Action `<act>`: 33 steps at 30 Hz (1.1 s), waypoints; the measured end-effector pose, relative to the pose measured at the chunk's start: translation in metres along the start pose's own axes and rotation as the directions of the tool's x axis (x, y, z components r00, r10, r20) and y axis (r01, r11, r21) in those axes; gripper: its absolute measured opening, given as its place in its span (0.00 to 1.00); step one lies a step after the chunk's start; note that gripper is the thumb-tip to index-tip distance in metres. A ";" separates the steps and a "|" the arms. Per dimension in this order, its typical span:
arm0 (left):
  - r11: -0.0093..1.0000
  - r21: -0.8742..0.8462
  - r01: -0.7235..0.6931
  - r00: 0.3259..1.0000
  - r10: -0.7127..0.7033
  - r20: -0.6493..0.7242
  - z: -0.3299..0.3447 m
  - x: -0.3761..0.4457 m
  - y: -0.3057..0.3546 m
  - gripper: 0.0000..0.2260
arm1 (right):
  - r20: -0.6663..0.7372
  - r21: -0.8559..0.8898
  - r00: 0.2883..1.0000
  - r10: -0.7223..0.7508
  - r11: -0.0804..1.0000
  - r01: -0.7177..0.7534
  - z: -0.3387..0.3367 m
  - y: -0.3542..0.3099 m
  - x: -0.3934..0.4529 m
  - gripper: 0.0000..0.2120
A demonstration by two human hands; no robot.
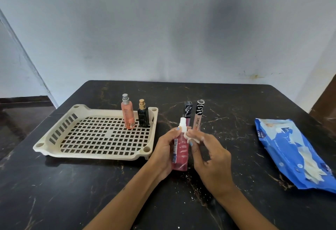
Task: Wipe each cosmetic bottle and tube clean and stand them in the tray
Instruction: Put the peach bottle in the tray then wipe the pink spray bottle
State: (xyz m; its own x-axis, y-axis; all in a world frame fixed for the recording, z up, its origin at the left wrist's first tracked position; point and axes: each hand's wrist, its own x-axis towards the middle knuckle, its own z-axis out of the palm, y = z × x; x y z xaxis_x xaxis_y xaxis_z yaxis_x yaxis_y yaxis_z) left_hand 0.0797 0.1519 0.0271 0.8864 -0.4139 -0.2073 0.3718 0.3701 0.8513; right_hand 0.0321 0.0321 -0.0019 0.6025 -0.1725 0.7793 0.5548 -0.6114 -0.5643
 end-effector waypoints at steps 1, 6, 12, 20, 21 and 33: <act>1.000 0.012 0.007 1.000 -0.007 0.015 0.000 0.000 0.001 0.14 | 0.021 -0.013 1.000 -0.018 1.000 0.019 0.001 -0.002 -0.001 0.10; 1.000 0.003 0.018 1.000 -0.018 0.003 -0.001 0.001 0.001 0.14 | 0.015 -0.020 1.000 -0.017 1.000 0.018 0.000 -0.001 -0.001 0.10; 0.999 0.000 0.045 0.999 -0.045 0.017 -0.003 0.001 0.002 0.12 | 0.077 -0.062 0.996 -0.039 0.997 0.044 0.003 -0.006 -0.001 0.11; 0.999 -0.037 0.037 0.999 -0.037 0.025 -0.001 0.003 0.003 0.14 | 0.072 -0.075 0.995 -0.065 0.995 0.070 0.005 -0.003 0.002 0.12; 0.998 -0.038 0.047 0.999 -0.046 0.028 -0.002 0.003 0.003 0.15 | 0.083 -0.064 0.992 -0.091 0.993 0.096 0.005 -0.002 0.000 0.11; 0.998 -0.038 0.046 0.999 -0.045 0.028 0.002 -0.001 0.003 0.14 | 0.119 -0.066 0.977 -0.175 0.981 0.183 0.003 -0.001 -0.001 0.11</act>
State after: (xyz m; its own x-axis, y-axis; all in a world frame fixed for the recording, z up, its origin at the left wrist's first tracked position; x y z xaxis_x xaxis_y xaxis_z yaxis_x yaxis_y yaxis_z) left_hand 0.0797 0.1518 0.0309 0.8605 -0.4537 -0.2320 0.4229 0.3819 0.8218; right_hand 0.0328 0.0348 -0.0028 0.5600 0.0299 0.8279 0.6170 -0.6820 -0.3927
